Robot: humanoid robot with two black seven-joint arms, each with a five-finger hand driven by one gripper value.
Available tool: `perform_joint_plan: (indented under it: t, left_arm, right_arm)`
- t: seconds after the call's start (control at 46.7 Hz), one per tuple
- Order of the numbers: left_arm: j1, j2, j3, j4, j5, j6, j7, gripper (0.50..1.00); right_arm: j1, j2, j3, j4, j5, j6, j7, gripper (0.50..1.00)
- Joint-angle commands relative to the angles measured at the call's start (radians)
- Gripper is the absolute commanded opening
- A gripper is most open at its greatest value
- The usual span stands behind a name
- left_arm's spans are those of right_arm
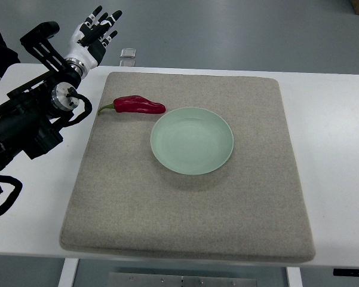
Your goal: Place red pepper on plate with left hand
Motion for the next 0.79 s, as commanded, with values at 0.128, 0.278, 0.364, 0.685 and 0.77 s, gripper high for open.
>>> perform_joint_plan:
  t: [0.128, 0.278, 0.364, 0.685, 0.77]
  left_arm:
    - [-0.003, 0.000, 0.001, 0.000, 0.001, 0.002, 0.000, 0.988]
    - [-0.001, 0.002, -0.002, 0.002, 0.000, 0.000, 0.000, 0.988]
    - [0.000, 0.000, -0.002, 0.005, 0.000, 0.000, 0.000, 0.988]
    - [-0.001, 0.000, -0.014, 0.003, 0.000, 0.002, 0.000, 0.986]
    - [-0.001, 0.002, -0.014, 0.003, 0.000, 0.002, 0.000, 0.986]
  right_arm:
    - [0.000, 0.000, 0.000, 0.000, 0.000, 0.000, 0.000, 0.928]
    - [0.000, 0.000, 0.000, 0.000, 0.000, 0.000, 0.000, 0.928]
    - [0.000, 0.000, 0.000, 0.000, 0.000, 0.000, 0.000, 0.928]
    - [0.000, 0.000, 0.000, 0.000, 0.000, 0.000, 0.000, 0.928]
    - [0.001, 0.000, 0.000, 0.000, 0.000, 0.000, 0.000, 0.928]
